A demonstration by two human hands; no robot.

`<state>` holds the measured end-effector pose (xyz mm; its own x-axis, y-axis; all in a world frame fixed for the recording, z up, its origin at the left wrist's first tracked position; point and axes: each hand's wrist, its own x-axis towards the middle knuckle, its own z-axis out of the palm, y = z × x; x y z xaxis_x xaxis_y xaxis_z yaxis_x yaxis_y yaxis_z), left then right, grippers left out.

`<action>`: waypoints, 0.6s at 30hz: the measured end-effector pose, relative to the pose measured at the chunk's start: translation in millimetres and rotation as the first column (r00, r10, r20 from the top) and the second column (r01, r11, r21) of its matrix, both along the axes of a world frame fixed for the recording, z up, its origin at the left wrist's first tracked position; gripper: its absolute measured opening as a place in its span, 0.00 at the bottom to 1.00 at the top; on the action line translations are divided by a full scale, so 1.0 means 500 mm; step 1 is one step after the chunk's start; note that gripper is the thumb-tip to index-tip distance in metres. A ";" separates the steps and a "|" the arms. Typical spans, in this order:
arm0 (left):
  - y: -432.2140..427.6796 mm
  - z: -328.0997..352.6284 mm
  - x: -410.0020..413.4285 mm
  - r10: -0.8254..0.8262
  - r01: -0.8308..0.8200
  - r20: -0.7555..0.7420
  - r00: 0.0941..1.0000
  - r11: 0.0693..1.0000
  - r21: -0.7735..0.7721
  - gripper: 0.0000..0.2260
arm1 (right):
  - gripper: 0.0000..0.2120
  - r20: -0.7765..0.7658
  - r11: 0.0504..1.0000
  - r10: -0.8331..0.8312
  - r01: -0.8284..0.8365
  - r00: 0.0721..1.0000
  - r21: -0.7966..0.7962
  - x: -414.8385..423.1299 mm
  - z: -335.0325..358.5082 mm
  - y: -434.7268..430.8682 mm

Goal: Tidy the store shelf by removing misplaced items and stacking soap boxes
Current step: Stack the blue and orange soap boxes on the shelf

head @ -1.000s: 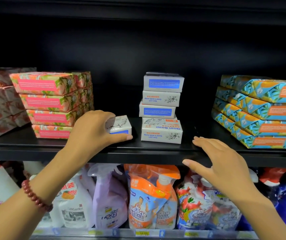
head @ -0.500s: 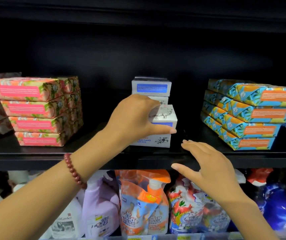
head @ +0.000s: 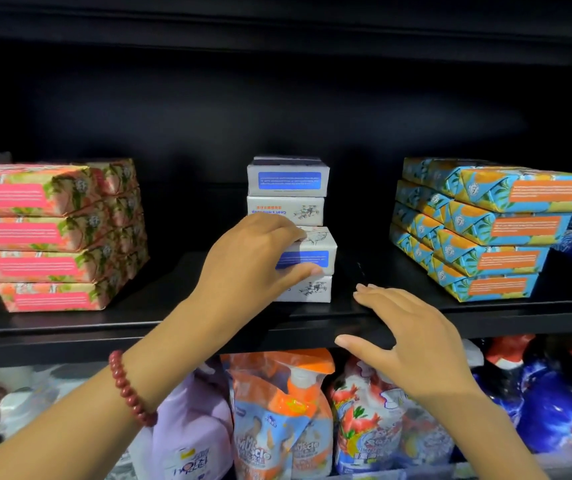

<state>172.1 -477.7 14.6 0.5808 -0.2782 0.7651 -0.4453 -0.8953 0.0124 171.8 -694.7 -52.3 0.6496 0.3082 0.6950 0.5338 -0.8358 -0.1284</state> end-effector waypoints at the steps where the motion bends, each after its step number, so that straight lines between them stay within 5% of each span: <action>1: 0.000 0.002 -0.001 0.013 -0.013 -0.012 1.000 1.000 -0.002 0.22 | 0.37 -0.007 1.000 -0.002 0.002 1.000 -0.006 0.000 0.000 0.001; 5: 0.000 0.007 -0.008 0.025 -0.024 -0.054 0.998 1.000 0.014 0.23 | 0.37 -0.060 0.999 0.035 -0.036 0.998 -0.018 -0.005 0.008 -0.005; 9: -0.015 0.015 -0.019 -0.006 0.005 0.018 1.000 0.999 0.051 0.23 | 0.28 -0.190 0.974 0.207 -0.184 0.960 0.132 -0.023 0.050 -0.031; 15: -0.111 -0.006 -0.020 -0.140 0.138 0.116 0.983 0.990 0.027 0.19 | 0.16 0.413 0.970 0.049 -0.142 0.909 0.198 -0.046 0.162 -0.119; 18: -0.169 -0.032 -0.007 -0.153 0.142 0.134 0.979 0.986 0.091 0.18 | 0.19 0.456 0.985 -0.054 -0.027 0.888 0.170 -0.020 0.207 -0.202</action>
